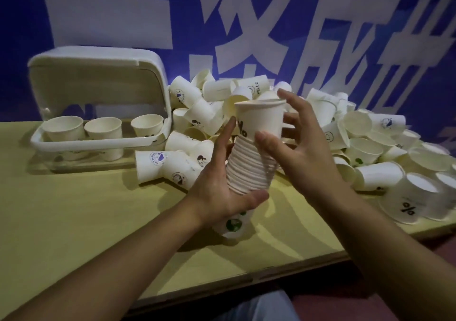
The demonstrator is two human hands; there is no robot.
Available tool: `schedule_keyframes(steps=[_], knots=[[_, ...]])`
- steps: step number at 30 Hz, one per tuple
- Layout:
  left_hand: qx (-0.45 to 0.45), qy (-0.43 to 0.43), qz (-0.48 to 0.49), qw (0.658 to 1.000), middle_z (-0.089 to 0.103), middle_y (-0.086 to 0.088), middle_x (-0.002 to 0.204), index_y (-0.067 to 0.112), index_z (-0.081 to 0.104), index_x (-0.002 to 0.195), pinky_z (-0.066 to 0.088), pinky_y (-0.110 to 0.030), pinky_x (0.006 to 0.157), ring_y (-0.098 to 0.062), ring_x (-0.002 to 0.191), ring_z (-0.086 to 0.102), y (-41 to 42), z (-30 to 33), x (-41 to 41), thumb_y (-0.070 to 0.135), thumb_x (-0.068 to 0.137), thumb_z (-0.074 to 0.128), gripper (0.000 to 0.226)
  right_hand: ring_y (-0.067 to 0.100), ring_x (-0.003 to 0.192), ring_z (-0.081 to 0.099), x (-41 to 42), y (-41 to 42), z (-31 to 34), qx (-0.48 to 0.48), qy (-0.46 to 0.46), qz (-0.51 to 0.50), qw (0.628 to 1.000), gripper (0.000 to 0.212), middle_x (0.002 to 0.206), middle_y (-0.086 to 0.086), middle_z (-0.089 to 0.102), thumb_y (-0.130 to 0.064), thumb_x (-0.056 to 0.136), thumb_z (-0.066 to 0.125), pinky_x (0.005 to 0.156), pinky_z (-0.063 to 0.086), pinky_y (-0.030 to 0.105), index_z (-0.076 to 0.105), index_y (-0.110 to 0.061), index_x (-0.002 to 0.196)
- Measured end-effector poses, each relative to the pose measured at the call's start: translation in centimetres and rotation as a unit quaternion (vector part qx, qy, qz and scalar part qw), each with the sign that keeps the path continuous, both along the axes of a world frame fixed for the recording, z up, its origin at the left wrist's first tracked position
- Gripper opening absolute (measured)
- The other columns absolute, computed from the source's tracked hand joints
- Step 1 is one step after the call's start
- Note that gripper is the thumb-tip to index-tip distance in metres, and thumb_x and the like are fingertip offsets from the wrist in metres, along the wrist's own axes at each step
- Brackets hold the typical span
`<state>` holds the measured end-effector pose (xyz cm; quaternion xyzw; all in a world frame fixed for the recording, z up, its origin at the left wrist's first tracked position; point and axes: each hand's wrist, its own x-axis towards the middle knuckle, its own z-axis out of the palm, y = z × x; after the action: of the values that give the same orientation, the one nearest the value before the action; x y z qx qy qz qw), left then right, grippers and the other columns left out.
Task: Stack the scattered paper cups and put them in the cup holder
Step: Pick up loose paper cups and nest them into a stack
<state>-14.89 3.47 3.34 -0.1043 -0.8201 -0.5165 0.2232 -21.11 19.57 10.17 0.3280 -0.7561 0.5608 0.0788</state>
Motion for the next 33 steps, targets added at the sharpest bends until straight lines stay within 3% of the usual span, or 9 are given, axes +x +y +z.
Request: schedule_keyframes(steps=[5, 8, 14, 17, 20, 23, 28, 30, 33], knots=[[0.064, 0.086, -0.032, 0.994, 0.04, -0.006, 0.151, 0.051, -0.01, 0.152, 0.058, -0.025, 0.087, -0.009, 0.118, 0.062, 6.0, 0.9, -4.3, 0.033, 0.076, 0.087, 0.125, -0.009, 0.11, 0.053, -0.6, 5.6, -0.9, -0.01, -0.014, -0.073, 0.997, 0.049, 0.126, -0.021, 0.055, -0.043, 0.095, 0.06, 0.082, 0.05, 0.017, 0.046, -0.045, 0.142], [0.088, 0.09, -0.084, 0.989, 0.04, -0.006, 0.148, 0.053, 0.002, 0.152, 0.061, -0.029, 0.081, -0.015, 0.113, 0.065, 9.4, 1.1, -6.8, 0.035, 0.075, 0.085, 0.114, -0.008, 0.109, 0.055, -1.6, 9.2, -1.1, 0.016, -0.014, -0.114, 0.993, 0.048, 0.123, -0.021, 0.057, -0.037, 0.097, 0.06, 0.079, 0.05, 0.013, 0.047, -0.042, 0.143], [0.095, 0.058, -0.143, 0.983, 0.044, 0.003, 0.14, 0.044, 0.013, 0.15, 0.06, -0.028, 0.081, -0.01, 0.113, 0.062, 15.5, 0.4, -10.7, 0.041, 0.073, 0.08, 0.103, 0.004, 0.11, 0.057, -4.5, 16.8, -1.2, 0.1, -0.022, -0.207, 0.973, 0.046, 0.122, -0.011, 0.06, -0.045, 0.096, 0.059, 0.087, 0.048, 0.027, 0.052, -0.037, 0.14], [0.11, 0.037, -0.158, 0.981, 0.045, 0.008, 0.139, 0.051, 0.016, 0.147, 0.057, -0.023, 0.084, -0.004, 0.114, 0.06, 16.1, -0.7, -11.4, 0.043, 0.069, 0.08, 0.102, 0.017, 0.119, 0.053, -6.1, 20.4, -3.2, 0.217, 0.036, -0.322, 0.921, 0.049, 0.127, -0.005, 0.059, -0.044, 0.09, 0.067, 0.097, 0.046, 0.037, 0.054, -0.028, 0.135], [0.139, 0.023, -0.161, 0.977, 0.048, 0.002, 0.142, 0.055, 0.02, 0.145, 0.058, -0.029, 0.089, -0.011, 0.117, 0.062, 15.5, -1.4, -11.5, 0.046, 0.064, 0.081, 0.102, 0.027, 0.128, 0.039, -7.2, 22.5, -5.3, 0.325, 0.012, -0.376, 0.868, 0.046, 0.137, 0.002, 0.051, -0.044, 0.089, 0.068, 0.103, 0.036, 0.039, 0.056, -0.023, 0.128], [0.115, 0.016, -0.161, 0.98, 0.051, 0.006, 0.138, 0.055, 0.019, 0.148, 0.059, -0.028, 0.086, -0.011, 0.114, 0.063, 14.6, -1.5, -11.3, 0.048, 0.063, 0.08, 0.104, 0.028, 0.125, 0.038, -7.6, 23.2, -6.4, 0.345, -0.014, -0.362, 0.866, 0.032, 0.131, 0.002, 0.054, -0.046, 0.089, 0.068, 0.095, 0.035, 0.037, 0.054, -0.029, 0.113], [0.079, -0.008, -0.179, 0.981, 0.057, 0.019, 0.123, 0.063, 0.018, 0.143, 0.061, -0.03, 0.079, -0.009, 0.103, 0.066, 14.0, -1.5, -10.5, 0.049, 0.061, 0.079, 0.103, 0.023, 0.093, 0.054, -7.3, 23.2, -5.9, 0.274, -0.014, -0.359, 0.892, 0.03, 0.1, -0.005, 0.052, -0.044, 0.083, 0.072, 0.066, 0.036, 0.03, 0.046, -0.028, 0.086], [0.102, -0.026, -0.203, 0.974, 0.059, 0.021, 0.12, 0.06, 0.023, 0.144, 0.06, -0.032, 0.08, -0.013, 0.104, 0.067, 13.9, -1.4, -10.4, 0.046, 0.062, 0.078, 0.1, 0.019, 0.085, 0.051, -6.6, 23.2, -5.2, 0.241, 0.007, -0.379, 0.893, 0.033, 0.098, -0.004, 0.051, -0.042, 0.08, 0.073, 0.06, 0.037, 0.027, 0.046, -0.025, 0.087], [0.122, -0.048, -0.237, 0.963, 0.06, 0.004, 0.125, 0.055, 0.026, 0.146, 0.061, -0.039, 0.08, -0.021, 0.103, 0.069, 13.6, -1.2, -10.2, 0.045, 0.063, 0.076, 0.097, 0.019, 0.084, 0.052, -5.7, 23.2, -4.4, 0.17, 0.042, -0.405, 0.897, 0.039, 0.098, -0.002, 0.052, -0.037, 0.078, 0.077, 0.063, 0.047, 0.034, 0.047, -0.021, 0.096]])
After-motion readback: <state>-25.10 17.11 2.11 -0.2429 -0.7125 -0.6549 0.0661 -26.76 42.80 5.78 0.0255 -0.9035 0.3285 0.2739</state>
